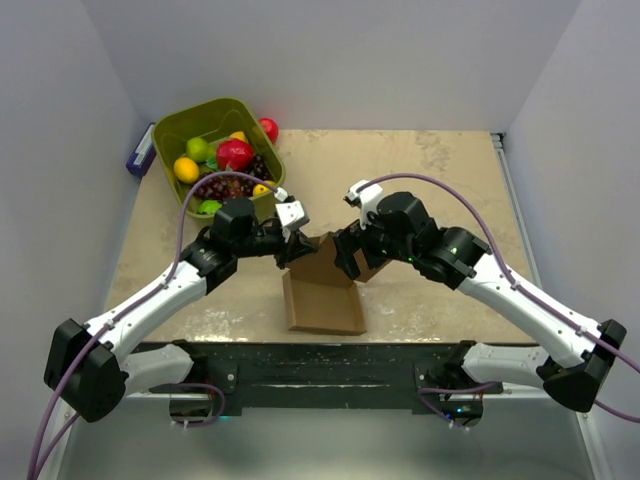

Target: Fold the paper box

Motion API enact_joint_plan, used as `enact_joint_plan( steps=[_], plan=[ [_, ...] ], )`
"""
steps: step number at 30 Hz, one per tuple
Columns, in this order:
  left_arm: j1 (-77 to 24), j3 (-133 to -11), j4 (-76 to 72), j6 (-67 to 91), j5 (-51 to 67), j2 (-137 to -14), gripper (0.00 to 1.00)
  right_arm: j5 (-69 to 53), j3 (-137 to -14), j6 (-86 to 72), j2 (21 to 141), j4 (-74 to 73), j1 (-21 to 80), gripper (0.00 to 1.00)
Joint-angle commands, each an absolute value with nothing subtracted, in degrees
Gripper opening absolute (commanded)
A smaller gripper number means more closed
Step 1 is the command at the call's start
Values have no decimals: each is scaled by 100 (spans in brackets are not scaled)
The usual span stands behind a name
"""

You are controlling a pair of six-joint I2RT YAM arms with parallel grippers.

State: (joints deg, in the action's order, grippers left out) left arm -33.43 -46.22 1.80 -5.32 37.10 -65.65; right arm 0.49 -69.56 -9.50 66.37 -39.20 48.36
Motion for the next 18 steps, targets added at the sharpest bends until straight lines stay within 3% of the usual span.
enact_joint_plan(
  steps=[1, 18],
  plan=[
    [-3314, -4544, -281, -492, 2972, -6398, 0, 1123, -6943, -1134, 6530, -3507, 4808, 99],
    [-3270, -4500, -544, 139, 2101, -6531, 0, 748, -6364, -1336, 6144, -2242, 3120, 99]
  ],
)
